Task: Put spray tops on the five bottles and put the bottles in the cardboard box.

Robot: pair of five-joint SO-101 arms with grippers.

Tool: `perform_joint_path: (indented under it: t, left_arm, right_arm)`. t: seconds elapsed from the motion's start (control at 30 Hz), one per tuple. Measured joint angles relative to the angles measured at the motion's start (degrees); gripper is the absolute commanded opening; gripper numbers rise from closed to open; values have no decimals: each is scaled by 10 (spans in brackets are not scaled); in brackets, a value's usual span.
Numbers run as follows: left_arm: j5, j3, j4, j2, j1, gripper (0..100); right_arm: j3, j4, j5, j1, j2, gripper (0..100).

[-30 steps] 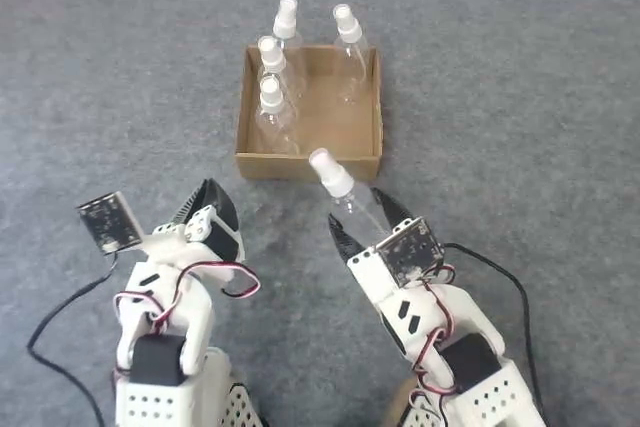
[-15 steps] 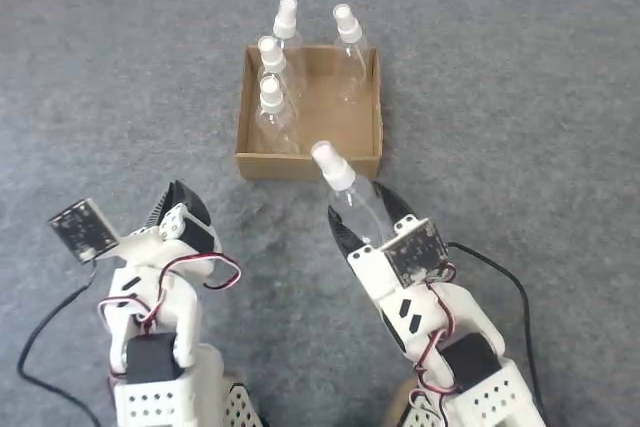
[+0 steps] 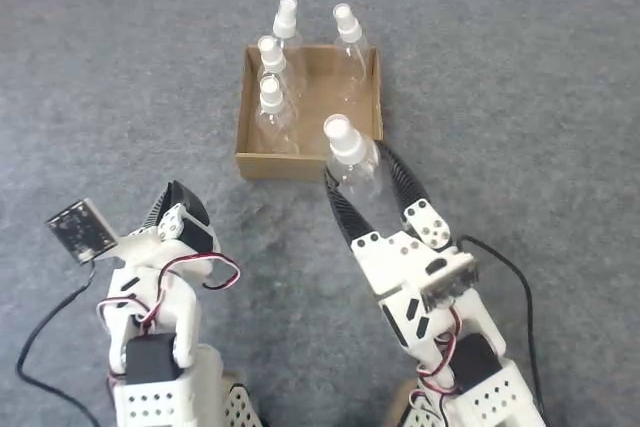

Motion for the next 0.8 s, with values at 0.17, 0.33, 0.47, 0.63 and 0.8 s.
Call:
perform_joint_path:
  t: [0.17,0.33,0.47,0.63,0.8]
  left_arm:
    - [0,0,0,0,0,13]
    - [0,0,0,0,0,13]
    - [0,2,0,0,0,13]
    - [0,5,0,0,0,13]
    - [0,5,0,0,0,13]
  right_arm:
    - [-37,-4,0,0,0,7]
    - [-58,-9,0,0,0,7]
    - [-58,-12,0,0,0,8]
    - [-94,-57,0,0,67,7]
    - [-166,-104,-4,0,210,7]
